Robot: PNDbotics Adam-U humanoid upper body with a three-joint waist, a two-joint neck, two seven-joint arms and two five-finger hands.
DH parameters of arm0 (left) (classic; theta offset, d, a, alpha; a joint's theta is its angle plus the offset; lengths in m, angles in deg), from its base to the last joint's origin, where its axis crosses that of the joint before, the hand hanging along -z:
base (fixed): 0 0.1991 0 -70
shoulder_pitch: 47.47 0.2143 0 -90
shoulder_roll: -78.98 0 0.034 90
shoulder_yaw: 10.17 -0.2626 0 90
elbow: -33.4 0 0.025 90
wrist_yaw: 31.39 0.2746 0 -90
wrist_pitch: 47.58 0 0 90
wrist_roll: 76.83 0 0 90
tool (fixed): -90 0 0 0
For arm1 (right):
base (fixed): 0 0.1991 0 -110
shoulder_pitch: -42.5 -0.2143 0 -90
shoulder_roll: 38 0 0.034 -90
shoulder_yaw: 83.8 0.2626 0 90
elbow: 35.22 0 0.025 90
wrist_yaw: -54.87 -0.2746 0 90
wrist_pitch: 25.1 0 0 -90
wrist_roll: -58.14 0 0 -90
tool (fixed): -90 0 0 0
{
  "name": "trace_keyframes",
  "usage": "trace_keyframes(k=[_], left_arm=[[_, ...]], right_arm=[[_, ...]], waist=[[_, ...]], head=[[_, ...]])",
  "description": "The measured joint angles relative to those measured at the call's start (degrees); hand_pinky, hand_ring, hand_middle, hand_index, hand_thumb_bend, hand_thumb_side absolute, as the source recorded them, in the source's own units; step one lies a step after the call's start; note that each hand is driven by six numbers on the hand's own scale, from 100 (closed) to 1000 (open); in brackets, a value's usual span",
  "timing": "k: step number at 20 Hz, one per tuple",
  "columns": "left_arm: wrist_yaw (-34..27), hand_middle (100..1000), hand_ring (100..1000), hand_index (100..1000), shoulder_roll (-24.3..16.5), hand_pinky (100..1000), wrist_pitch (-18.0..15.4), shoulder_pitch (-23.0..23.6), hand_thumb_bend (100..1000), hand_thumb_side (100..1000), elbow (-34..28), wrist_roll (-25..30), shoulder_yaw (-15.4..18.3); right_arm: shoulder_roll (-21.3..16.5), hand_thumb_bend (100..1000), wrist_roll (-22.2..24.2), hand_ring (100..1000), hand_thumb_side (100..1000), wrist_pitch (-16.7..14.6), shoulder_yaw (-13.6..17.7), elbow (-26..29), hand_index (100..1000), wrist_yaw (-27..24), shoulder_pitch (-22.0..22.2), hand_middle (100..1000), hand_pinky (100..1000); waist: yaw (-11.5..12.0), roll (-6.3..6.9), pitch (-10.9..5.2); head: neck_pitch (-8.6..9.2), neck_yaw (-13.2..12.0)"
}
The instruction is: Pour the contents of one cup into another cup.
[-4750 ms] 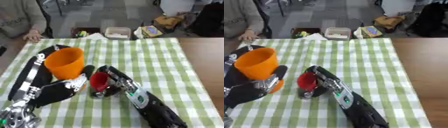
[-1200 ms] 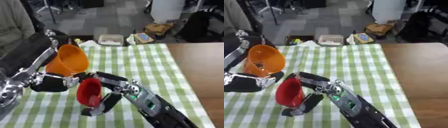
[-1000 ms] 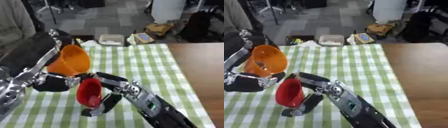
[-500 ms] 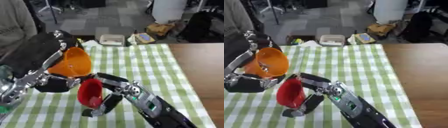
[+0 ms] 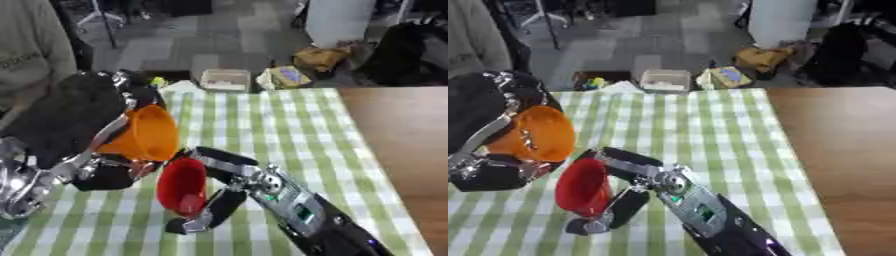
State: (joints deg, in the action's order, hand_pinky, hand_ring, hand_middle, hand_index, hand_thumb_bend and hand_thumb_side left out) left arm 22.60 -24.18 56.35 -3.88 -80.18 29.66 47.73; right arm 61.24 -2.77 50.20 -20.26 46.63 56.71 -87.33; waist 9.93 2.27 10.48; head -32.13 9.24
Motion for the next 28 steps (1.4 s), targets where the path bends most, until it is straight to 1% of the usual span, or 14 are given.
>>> trace_keyframes(k=[5,12,28], left_arm=[[3.2,116,201,508,0.1,126,-0.6,0.0,479,100,0.0,0.4,0.0],[6.9,112,193,507,0.6,128,-2.0,0.0,492,100,0.0,1.0,-0.2],[12.0,103,179,506,2.1,131,-3.8,-0.6,516,100,0.0,2.3,-1.0]], right_arm=[[0.0,376,0.1,239,100,0.1,0.0,0.0,425,-0.4,0.0,402,179],[0.0,377,0.1,238,100,0.4,0.0,0.0,424,-0.5,0.0,401,178],[0.0,379,-0.1,240,100,0.8,0.0,0.3,423,-0.7,0.1,400,177]], waist=[[0.0,-0.25,0.13],[-0.1,-0.26,0.15],[-0.1,-0.28,0.16]], head=[[0.04,-0.1],[0.04,-0.3],[0.04,-0.3]])
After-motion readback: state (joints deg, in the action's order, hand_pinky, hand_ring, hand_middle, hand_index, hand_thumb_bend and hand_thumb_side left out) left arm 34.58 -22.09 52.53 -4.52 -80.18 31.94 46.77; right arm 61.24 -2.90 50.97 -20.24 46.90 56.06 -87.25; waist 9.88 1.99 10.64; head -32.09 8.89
